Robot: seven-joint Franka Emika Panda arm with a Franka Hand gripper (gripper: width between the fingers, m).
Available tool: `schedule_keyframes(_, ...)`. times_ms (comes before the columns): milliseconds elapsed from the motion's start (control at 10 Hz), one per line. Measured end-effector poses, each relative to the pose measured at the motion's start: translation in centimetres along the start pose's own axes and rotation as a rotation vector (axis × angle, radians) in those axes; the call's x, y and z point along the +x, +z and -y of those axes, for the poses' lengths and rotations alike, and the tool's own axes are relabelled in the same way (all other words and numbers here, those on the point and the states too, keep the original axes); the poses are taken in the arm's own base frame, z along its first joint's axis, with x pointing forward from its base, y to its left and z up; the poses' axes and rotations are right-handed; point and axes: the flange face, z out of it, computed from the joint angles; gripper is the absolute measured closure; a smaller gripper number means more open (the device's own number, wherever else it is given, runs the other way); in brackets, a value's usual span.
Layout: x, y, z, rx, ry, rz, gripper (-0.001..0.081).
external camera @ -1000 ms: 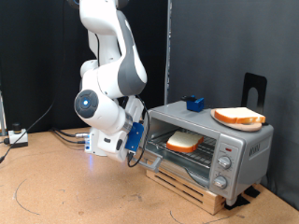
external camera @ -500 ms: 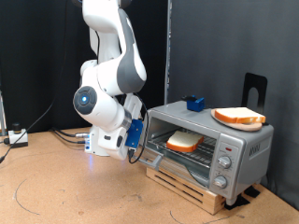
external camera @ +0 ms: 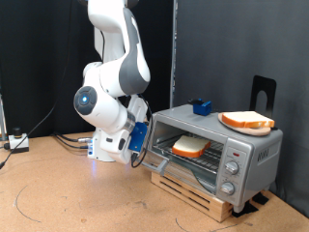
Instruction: Make a piece of toast with the oven
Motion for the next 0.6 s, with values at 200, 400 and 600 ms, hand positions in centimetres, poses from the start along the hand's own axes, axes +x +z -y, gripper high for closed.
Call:
schedule_keyframes(200, -1.7, -0.9, 1.6, 0.142, 0.195, 0.001, -0.0001)
schedule_keyframes(400, -3.5, -2.2, 2.5, 0.156, 0.261, -0.003, -0.0001)
schedule_keyframes(600, -5.4, -2.9, 3.2, 0.136, 0.271, -0.010, -0.0001)
